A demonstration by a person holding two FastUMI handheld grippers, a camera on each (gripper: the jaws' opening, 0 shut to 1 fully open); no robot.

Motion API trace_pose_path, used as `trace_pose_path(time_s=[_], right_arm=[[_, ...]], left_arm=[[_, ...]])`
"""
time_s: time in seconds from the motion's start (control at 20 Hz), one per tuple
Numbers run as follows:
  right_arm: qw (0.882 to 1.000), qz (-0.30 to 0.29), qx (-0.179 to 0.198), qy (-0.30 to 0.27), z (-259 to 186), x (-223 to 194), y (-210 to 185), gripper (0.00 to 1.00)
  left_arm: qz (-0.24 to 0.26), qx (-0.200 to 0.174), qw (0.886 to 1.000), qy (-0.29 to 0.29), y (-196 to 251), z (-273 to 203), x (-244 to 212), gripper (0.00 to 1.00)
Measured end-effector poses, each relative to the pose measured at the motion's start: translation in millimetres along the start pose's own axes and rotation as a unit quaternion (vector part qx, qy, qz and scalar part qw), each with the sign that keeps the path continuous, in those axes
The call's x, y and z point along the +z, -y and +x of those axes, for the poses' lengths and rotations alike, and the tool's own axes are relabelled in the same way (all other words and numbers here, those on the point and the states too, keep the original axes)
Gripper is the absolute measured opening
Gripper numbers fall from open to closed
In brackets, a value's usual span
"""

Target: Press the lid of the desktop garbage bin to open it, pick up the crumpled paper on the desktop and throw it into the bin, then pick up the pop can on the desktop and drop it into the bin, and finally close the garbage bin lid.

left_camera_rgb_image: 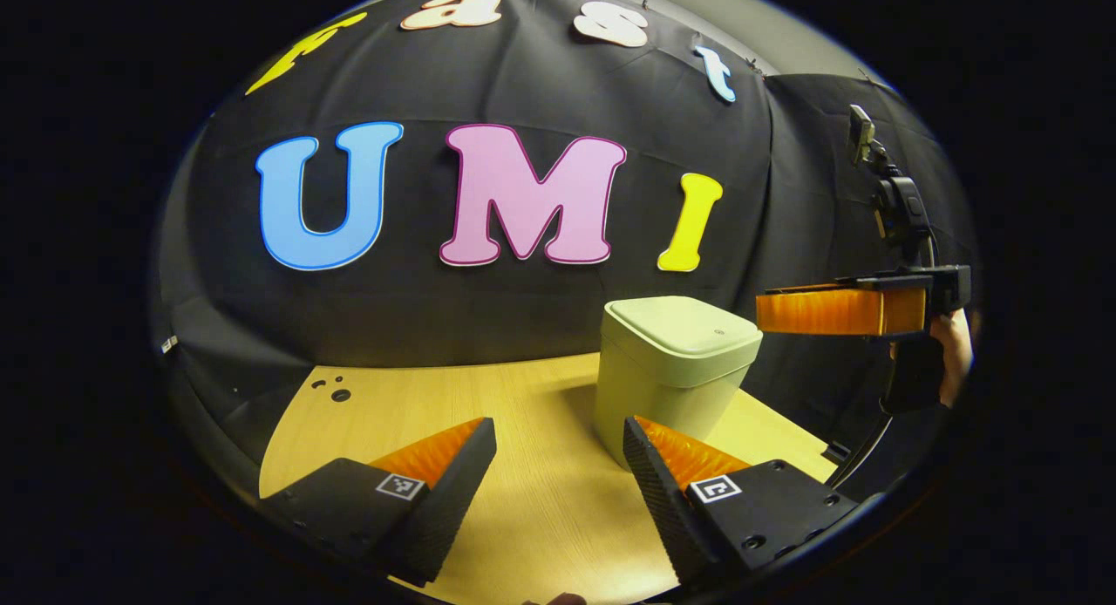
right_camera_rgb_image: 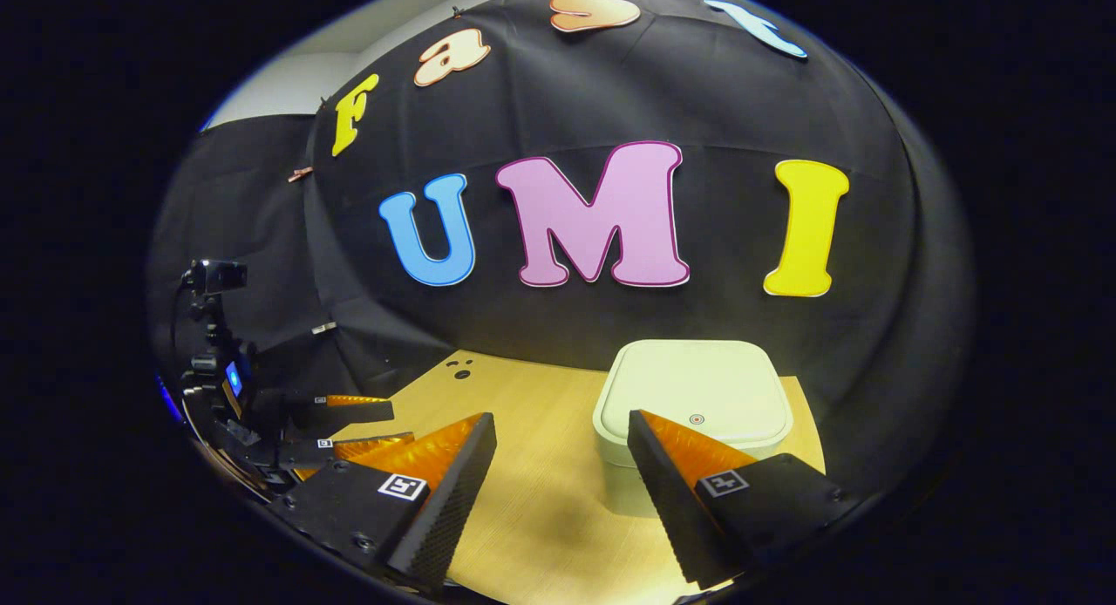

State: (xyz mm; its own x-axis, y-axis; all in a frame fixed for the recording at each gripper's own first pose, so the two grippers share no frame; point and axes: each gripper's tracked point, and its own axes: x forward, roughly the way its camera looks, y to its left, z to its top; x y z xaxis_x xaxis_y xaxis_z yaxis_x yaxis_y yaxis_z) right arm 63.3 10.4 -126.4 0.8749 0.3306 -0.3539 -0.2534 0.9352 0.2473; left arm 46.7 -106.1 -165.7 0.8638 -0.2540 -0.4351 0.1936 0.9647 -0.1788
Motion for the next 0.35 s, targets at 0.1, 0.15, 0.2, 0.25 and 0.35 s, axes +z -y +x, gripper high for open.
trace_pose_path(time_s=[0.1, 0.15, 0.2, 0.25, 0.35], right_arm=[[1.000, 0.001, 0.010, 0.001, 0.3, -4.2, 8.0, 0.98], [1.000, 0.001, 0.011, -0.001, 0.8, -6.9, 12.3, 0.99], [1.000, 0.001, 0.013, -0.002, 2.5, -8.2, 16.2, 0.99], [1.000, -0.001, 0.010, 0.000, 3.9, -8.2, 20.5, 0.99], [1.000, -0.009, 0.011, 0.002, 7.2, -7.5, 25.0, 0.99]], left_arm=[[0.000, 0.012, 1.000, 0.001, 4.4, 3.2, 2.9, 0.95], [-0.001, 0.018, 1.000, 0.000, 2.9, 5.1, 2.7, 0.95], [-0.004, 0.025, 1.000, -0.002, 2.4, 6.3, 2.8, 0.95], [-0.007, 0.028, 1.000, -0.004, 1.9, 7.8, 1.0, 0.95], [-0.008, 0.031, 0.999, -0.005, 1.2, 8.7, 1.3, 0.95]])
